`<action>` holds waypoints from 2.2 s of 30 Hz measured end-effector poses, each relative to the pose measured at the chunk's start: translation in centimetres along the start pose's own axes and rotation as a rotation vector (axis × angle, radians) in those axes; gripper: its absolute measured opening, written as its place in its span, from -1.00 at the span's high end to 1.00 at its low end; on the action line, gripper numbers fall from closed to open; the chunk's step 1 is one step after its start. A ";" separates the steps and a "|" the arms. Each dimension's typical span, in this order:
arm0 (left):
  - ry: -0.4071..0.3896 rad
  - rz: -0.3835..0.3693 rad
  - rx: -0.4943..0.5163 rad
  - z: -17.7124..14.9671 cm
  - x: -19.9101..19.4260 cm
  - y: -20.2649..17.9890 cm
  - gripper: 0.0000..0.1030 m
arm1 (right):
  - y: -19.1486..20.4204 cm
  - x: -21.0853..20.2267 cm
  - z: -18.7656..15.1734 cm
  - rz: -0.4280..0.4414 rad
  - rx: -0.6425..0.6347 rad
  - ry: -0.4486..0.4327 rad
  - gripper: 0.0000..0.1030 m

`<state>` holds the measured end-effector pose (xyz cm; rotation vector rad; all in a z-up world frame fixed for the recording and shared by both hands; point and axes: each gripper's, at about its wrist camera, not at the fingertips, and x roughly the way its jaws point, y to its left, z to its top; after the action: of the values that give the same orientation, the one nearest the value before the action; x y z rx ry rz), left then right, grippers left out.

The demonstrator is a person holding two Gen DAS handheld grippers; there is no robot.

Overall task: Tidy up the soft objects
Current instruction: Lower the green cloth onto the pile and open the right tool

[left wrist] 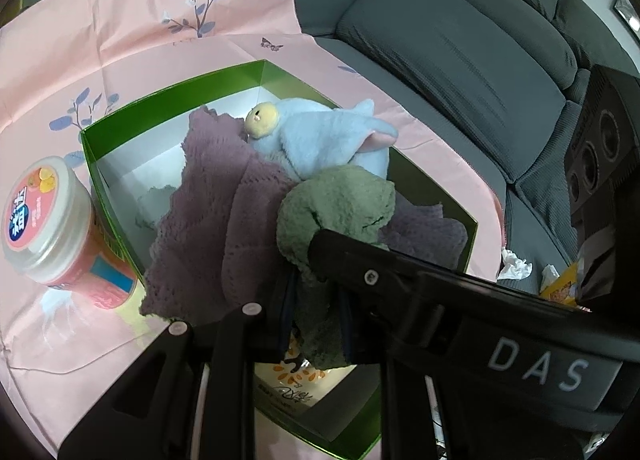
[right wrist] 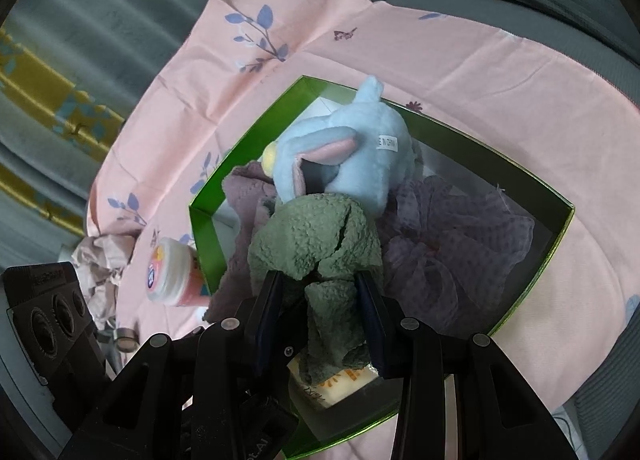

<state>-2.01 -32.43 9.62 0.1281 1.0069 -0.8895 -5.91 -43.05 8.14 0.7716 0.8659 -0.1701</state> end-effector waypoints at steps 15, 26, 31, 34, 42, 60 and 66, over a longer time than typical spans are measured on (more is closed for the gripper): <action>0.019 0.003 -0.023 0.1 0.6 0.4 0.62 | 0.2 0.5 0.2 -0.054 -0.002 0.006 0.20; 0.028 0.016 -0.024 0.0 0.8 0.3 0.40 | 0.4 0.7 0.1 -0.080 -0.008 0.010 0.19; 0.025 0.016 -0.022 0.0 0.9 0.1 0.28 | 0.3 0.7 0.2 -0.083 -0.009 0.010 0.19; 0.026 0.014 -0.017 -0.1 0.9 0.0 0.19 | 0.3 0.7 0.2 -0.085 -0.007 0.009 0.19; 0.021 0.023 -0.010 -0.1 0.3 -0.3 0.02 | -0.3 0.4 0.3 -0.067 0.009 0.003 0.08; -0.089 0.090 0.037 -0.3 -5.2 -0.6 -0.57 | 1.0 -2.8 0.0 -0.075 -0.016 -0.118 -0.45; -0.153 0.113 0.042 -0.7 -7.5 -0.7 -0.61 | 1.8 -4.1 -0.3 -0.069 -0.031 -0.171 -0.59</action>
<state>-4.68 -28.18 15.32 0.1494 0.8309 -0.8049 -8.00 -42.20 12.01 0.6886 0.7316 -0.2790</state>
